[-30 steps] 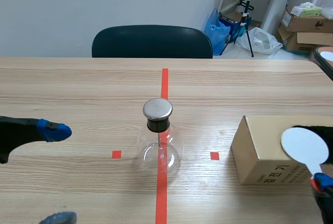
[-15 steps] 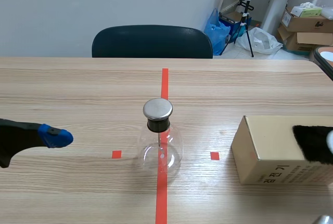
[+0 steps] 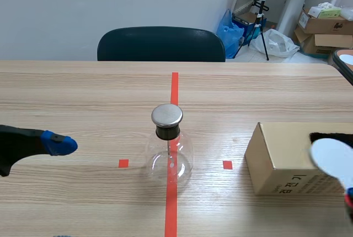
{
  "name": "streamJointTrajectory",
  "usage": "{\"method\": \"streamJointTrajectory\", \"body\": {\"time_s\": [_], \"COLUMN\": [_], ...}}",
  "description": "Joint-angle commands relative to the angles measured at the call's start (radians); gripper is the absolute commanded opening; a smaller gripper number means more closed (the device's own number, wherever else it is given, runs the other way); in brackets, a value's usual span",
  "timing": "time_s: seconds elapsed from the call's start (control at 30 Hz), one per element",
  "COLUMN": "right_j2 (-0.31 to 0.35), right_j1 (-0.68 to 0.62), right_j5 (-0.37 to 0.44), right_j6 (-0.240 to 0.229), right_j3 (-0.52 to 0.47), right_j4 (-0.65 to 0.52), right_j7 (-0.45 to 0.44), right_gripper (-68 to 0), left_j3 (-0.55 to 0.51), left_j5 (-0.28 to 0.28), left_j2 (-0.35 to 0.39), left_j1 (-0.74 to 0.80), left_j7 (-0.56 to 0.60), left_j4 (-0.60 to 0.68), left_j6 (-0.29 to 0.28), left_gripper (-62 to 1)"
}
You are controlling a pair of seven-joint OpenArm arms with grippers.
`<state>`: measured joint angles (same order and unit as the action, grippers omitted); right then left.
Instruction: Do the electroscope experiment
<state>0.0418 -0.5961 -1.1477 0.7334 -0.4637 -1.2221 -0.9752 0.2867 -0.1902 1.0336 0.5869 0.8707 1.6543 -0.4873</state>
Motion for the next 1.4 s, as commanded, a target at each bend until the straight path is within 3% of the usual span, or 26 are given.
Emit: {"method": "streamJointTrajectory", "body": {"time_s": [0.0,0.07,0.1,0.13,0.23,0.3,0.43,0.47,0.6,0.63,0.73,0.77,0.87,0.9,0.93,1.03,1.07,1.2,1.23,1.33,1.37], "right_j2": [-0.004,-0.012,-0.012,-0.009,-0.002,-0.008,-0.015,-0.011,-0.012,-0.014,-0.016,-0.013,-0.008,-0.011,-0.015,-0.019,-0.017,-0.012,-0.014,-0.017,-0.015], "right_j1": [-0.003,-0.005,-0.005,-0.005,0.001,0.0,-0.008,-0.007,0.003,0.002,-0.005,-0.004,0.003,0.003,0.002,-0.008,-0.008,0.005,0.006,0.0,-0.002], "right_j5": [0.039,0.04,0.031,0.019,0.011,0.013,0.009,0.005,0.0,0.006,0.0,-0.01,-0.017,-0.011,0.002,0.005,-0.007,-0.009,-0.005,0.006,-0.005], "right_j6": [0.05,0.05,0.05,0.05,0.05,0.05,0.05,0.05,0.05,0.05,0.05,0.05,0.05,0.05,0.05,0.05,0.05,0.05,0.05,0.05,0.05], "right_j3": [0.004,0.003,0.0,-0.007,-0.012,-0.011,-0.016,-0.018,-0.018,-0.018,-0.032,-0.037,-0.037,-0.036,-0.037,-0.039,-0.042,-0.041,-0.041,-0.042,-0.043], "right_j4": [-0.014,-0.014,-0.014,-0.014,-0.014,-0.014,-0.014,-0.014,-0.014,-0.014,-0.014,-0.014,-0.014,-0.014,-0.014,-0.014,-0.014,-0.014,-0.014,-0.014,-0.014], "right_j7": [0.073,0.232,0.272,0.258,0.041,0.014,0.256,0.248,0.029,0.04,0.201,0.2,0.014,-0.008,0.015,0.219,0.224,-0.01,-0.001,0.219,0.249], "right_gripper": [-65.8,-65.8,-65.8,-65.8,-65.8,-65.8,-65.8,-65.8,-65.8,-65.8,-65.8,-65.8,-65.8,-65.8,-65.8,-65.8,-65.8,-65.8,-65.8,-65.8,-65.8], "left_j3": [-0.007,-0.007,-0.007,-0.007,-0.007,-0.007,-0.009,-0.009,-0.009,-0.009,-0.009,-0.009,-0.009,-0.009,-0.009,-0.009,-0.009,-0.009,-0.009,-0.009,-0.009], "left_j5": [-0.008,-0.007,-0.007,-0.007,-0.007,-0.008,-0.011,-0.011,-0.011,-0.011,-0.011,-0.011,-0.011,-0.011,-0.011,-0.011,-0.011,-0.011,-0.011,-0.011,-0.011], "left_j2": [0.0,0.0,0.001,0.001,0.0,0.0,0.001,0.001,0.0,0.0,0.001,0.001,0.0,0.0,0.0,0.001,0.001,0.0,0.0,0.001,0.001], "left_j1": [-0.002,-0.002,-0.002,-0.003,-0.002,-0.002,-0.003,-0.003,-0.003,-0.003,-0.003,-0.003,-0.002,-0.002,-0.002,-0.003,-0.003,-0.002,-0.002,-0.003,-0.003], "left_j7": [0.014,0.011,0.006,-0.001,-0.002,-0.001,-0.001,-0.001,-0.001,-0.001,-0.005,-0.005,-0.005,-0.005,-0.005,-0.005,-0.005,-0.005,-0.005,-0.005,-0.005], "left_j4": [0.016,0.016,0.016,0.016,0.016,0.016,0.016,0.016,0.016,0.016,0.016,0.016,0.016,0.016,0.016,0.016,0.016,0.016,0.016,0.016,0.015], "left_j6": [-0.002,-0.002,-0.002,-0.002,-0.002,-0.002,-0.002,-0.002,-0.002,-0.002,-0.002,-0.002,-0.002,-0.002,-0.002,-0.002,-0.002,-0.002,-0.002,-0.002,-0.002], "left_gripper": [-3.7,-3.7,-3.7,-3.7,-3.7,-3.7,-3.8,-3.8,-3.8,-3.9,-3.9,-3.9,-3.9,-3.9,-3.9,-3.9,-3.9,-3.9,-3.9,-3.9,-3.9]}}
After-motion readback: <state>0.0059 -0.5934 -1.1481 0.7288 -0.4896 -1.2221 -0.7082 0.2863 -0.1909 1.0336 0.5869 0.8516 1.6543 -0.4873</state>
